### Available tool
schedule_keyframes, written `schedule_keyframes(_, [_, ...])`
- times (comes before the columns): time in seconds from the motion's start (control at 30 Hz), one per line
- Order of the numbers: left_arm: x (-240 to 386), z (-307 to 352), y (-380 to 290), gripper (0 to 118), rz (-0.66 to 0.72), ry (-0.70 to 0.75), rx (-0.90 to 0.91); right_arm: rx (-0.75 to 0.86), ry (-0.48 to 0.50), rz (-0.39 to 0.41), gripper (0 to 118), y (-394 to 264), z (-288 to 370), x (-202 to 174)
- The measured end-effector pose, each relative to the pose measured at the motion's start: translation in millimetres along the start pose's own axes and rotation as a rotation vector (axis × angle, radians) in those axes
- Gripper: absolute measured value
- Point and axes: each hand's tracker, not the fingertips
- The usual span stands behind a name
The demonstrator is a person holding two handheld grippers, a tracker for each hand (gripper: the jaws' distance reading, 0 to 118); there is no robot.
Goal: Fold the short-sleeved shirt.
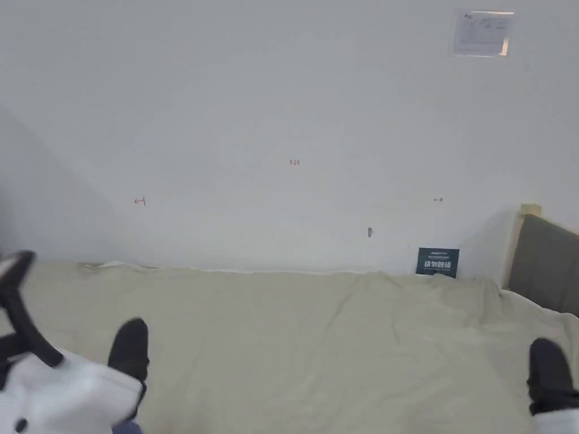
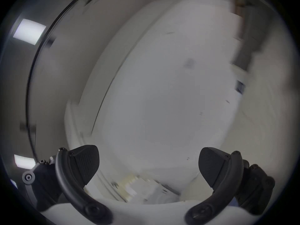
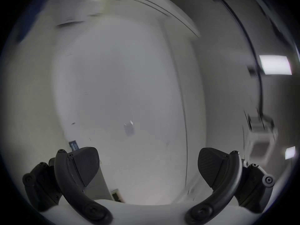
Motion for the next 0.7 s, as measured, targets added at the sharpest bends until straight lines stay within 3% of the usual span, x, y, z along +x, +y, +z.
schedule_keyframes(0.03, [7,4,2,118,-0.042,-0.027,0.0,0.026,0.036,-0.013,118,5,4,-5])
schedule_keyframes(0.07, [9,8,5,118,0.034,-0.063,-0.011,0.003,0.062,-0.124,118,12,9,-6])
schedule_keyframes(0.13, [-8,15,24,118,0.369,-0.239,-0.056,-0.171,0.135,-0.572,118,29,19,-4])
schedule_keyframes(0.23, [-37,3,10,118,1.209,-0.477,-0.227,-0.342,0.344,-1.514,118,10,22,14])
schedule_keyframes(0.27, [-37,2,2,118,1.385,-0.503,-0.246,-0.327,0.381,-1.753,118,1,23,12])
schedule_keyframes(0.3, [-37,4,-2,118,1.525,-0.467,-0.253,-0.37,0.341,-1.925,118,-6,25,8])
schedule_keyframes(0.33, [-38,7,-5,118,1.665,-0.437,-0.247,-0.393,0.268,-2.021,118,-11,27,11])
schedule_keyframes(0.4, [-37,13,-11,118,1.814,-0.374,-0.197,-0.372,0.181,-2.134,118,-20,34,12])
schedule_keyframes(0.43, [-38,14,-12,118,1.843,-0.326,-0.228,-0.357,0.132,-2.147,118,-24,37,12])
schedule_keyframes(0.5, [-33,15,-14,118,1.9,-0.231,-0.331,-0.352,0.152,-2.111,118,-29,36,11])
schedule_keyframes(0.53, [-31,14,-18,118,1.9,-0.205,-0.322,-0.34,0.185,-2.029,118,-32,34,11])
schedule_keyframes(0.6, [-31,7,-21,118,1.723,-0.206,-0.326,-0.315,0.281,-1.869,118,-33,28,10])
schedule_keyframes(0.67, [-28,0,-18,118,1.428,-0.177,-0.465,-0.374,0.496,-1.768,118,-38,18,2])
schedule_keyframes(0.7, [-22,-5,-18,118,1.303,-0.179,-0.494,-0.447,0.557,-1.727,118,-38,12,-7])
